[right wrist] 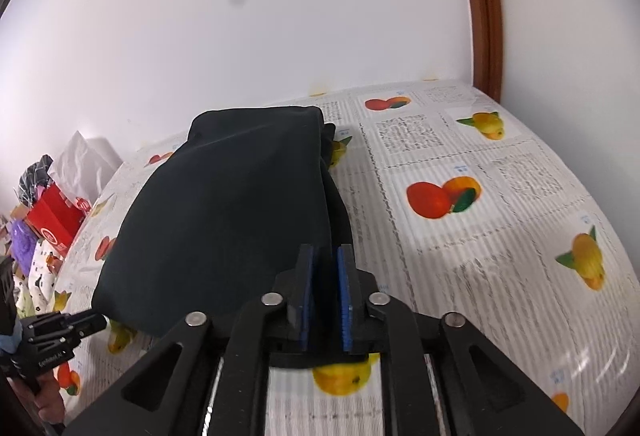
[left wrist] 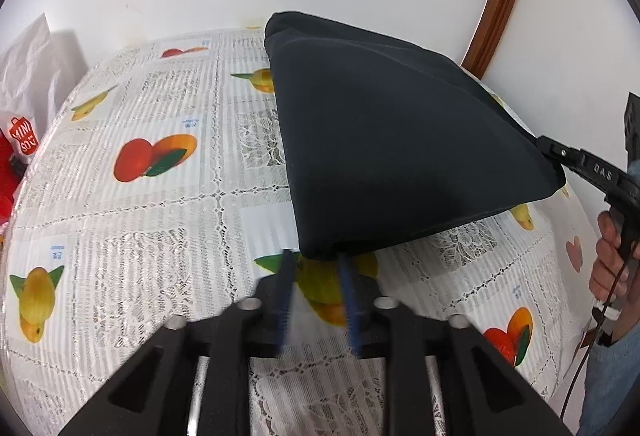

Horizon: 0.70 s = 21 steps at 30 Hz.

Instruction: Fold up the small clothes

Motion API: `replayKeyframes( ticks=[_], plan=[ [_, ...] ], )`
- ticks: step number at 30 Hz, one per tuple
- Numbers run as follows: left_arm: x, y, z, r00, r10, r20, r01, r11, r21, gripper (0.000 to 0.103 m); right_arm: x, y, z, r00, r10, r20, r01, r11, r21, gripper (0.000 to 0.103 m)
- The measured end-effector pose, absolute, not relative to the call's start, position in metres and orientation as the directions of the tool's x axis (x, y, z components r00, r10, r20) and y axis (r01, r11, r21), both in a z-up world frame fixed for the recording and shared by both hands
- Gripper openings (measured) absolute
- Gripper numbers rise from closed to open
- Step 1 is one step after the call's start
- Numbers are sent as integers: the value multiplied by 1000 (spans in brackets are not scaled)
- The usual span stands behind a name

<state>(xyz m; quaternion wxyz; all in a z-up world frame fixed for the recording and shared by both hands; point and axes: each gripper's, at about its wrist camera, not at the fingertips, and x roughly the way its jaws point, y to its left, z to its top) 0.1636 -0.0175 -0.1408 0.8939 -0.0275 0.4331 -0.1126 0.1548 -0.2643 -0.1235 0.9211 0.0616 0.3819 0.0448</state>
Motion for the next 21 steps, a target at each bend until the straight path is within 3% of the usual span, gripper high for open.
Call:
replayKeyframes(
  ticks=[2, 7, 13, 21],
  plan=[
    [157, -18, -135, 624, -218, -751, 177, 975, -136, 41, 149, -261, -124, 699, 111, -706, -31, 992, 126, 25],
    [150, -16, -126, 638, -213, -740, 168, 976, -137, 42, 139, -254, -129, 684, 32, -729, 2, 999, 46, 26],
    [139, -20, -112, 666, -195, -720, 145, 981, -132, 53, 135, -257, -131, 673, -27, -739, 49, 999, 8, 29],
    [114, -29, -87, 706, -159, -690, 132, 987, -91, 62, 115, -255, -121, 658, -36, -752, 102, 994, 42, 34]
  ],
)
